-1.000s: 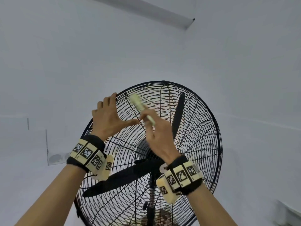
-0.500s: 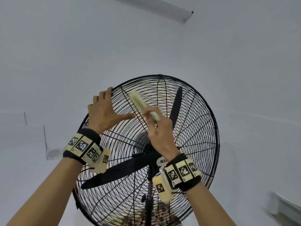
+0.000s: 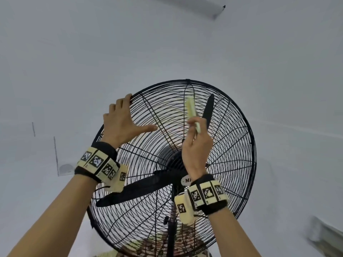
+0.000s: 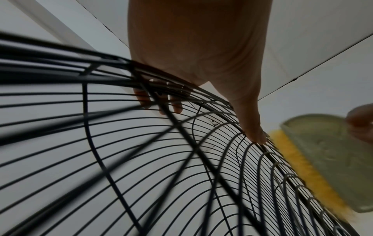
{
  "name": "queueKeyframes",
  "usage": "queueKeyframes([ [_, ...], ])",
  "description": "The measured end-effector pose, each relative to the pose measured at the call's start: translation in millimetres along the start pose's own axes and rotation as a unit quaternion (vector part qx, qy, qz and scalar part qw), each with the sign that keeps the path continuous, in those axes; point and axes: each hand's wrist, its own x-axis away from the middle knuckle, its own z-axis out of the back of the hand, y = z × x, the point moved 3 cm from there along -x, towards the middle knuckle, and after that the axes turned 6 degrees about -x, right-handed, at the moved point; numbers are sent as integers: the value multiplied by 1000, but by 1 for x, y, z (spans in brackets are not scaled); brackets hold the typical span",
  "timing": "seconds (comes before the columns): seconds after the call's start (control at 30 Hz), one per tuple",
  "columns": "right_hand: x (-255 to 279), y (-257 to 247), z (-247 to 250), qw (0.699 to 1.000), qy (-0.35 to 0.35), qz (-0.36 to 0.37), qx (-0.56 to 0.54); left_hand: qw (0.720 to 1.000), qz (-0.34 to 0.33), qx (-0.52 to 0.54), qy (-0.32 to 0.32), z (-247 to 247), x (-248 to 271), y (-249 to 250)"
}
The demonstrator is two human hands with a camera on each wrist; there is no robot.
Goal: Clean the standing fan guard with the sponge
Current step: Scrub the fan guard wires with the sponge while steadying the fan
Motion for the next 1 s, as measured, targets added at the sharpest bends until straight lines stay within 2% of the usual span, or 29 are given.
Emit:
queueKeyframes([
  [0.03, 2, 0, -3, 1000, -24, 6, 13, 1000, 2, -2, 1, 0, 0, 0],
  [0.13, 18, -10, -13, 982, -179, 49, -19, 1000, 8, -10, -2, 0, -2, -1],
  [0.17, 20, -14, -11, 976, -206, 55, -37, 1000, 11, -10, -1, 0, -2, -2],
  [0.2, 18, -16, -8, 977, -199, 47, -52, 1000, 12, -9, 0, 0, -2, -2],
  [0.23, 13, -16, -3, 984, -163, 30, -61, 1000, 11, -6, 3, 0, -2, -1],
  [0.33, -3, -3, 12, 1000, -20, -9, -16, 1000, 1, -4, 5, 0, -1, 1],
  [0.37, -4, 1, 12, 1000, -21, -6, 9, 1000, 1, -4, 5, 0, 0, 2],
  [0.4, -1, 1, 10, 999, -52, 4, 13, 1000, 1, -5, 5, 0, 0, 1],
  [0.5, 19, -13, -2, 972, -229, 28, -39, 1000, 10, -8, 7, -1, -1, -1],
  [0.53, 23, -18, -2, 967, -247, 35, -47, 1000, 11, -7, 6, -1, -1, -1],
  [0.57, 22, -21, 1, 972, -227, 28, -59, 1000, 12, -4, 4, -1, -1, 0],
  [0.67, 12, -6, 18, 994, -54, -46, -78, 1000, 8, 8, 4, 0, 1, 1],
  [0.7, 12, 2, 23, 996, -17, -59, -57, 1000, 5, 8, 4, 0, 1, 1],
  [0.73, 14, 8, 25, 998, -12, -61, -29, 1000, 4, 7, 5, 0, 2, 0],
  [0.77, 20, 11, 23, 998, -43, -54, -14, 1000, 6, 6, 5, 1, 2, -1],
  [0.87, 42, 2, 14, 975, -217, -7, -51, 1000, 11, 5, 5, 0, 0, -2],
  [0.9, 45, -2, 14, 970, -237, 6, -59, 1000, 11, 4, 5, 0, 0, -2],
  [0.93, 44, -4, 16, 973, -221, 6, -63, 1000, 10, 4, 5, 0, 1, -1],
  [1.0, 35, 3, 25, 993, -99, -28, -62, 1000, 9, 6, 3, 1, 3, 1],
])
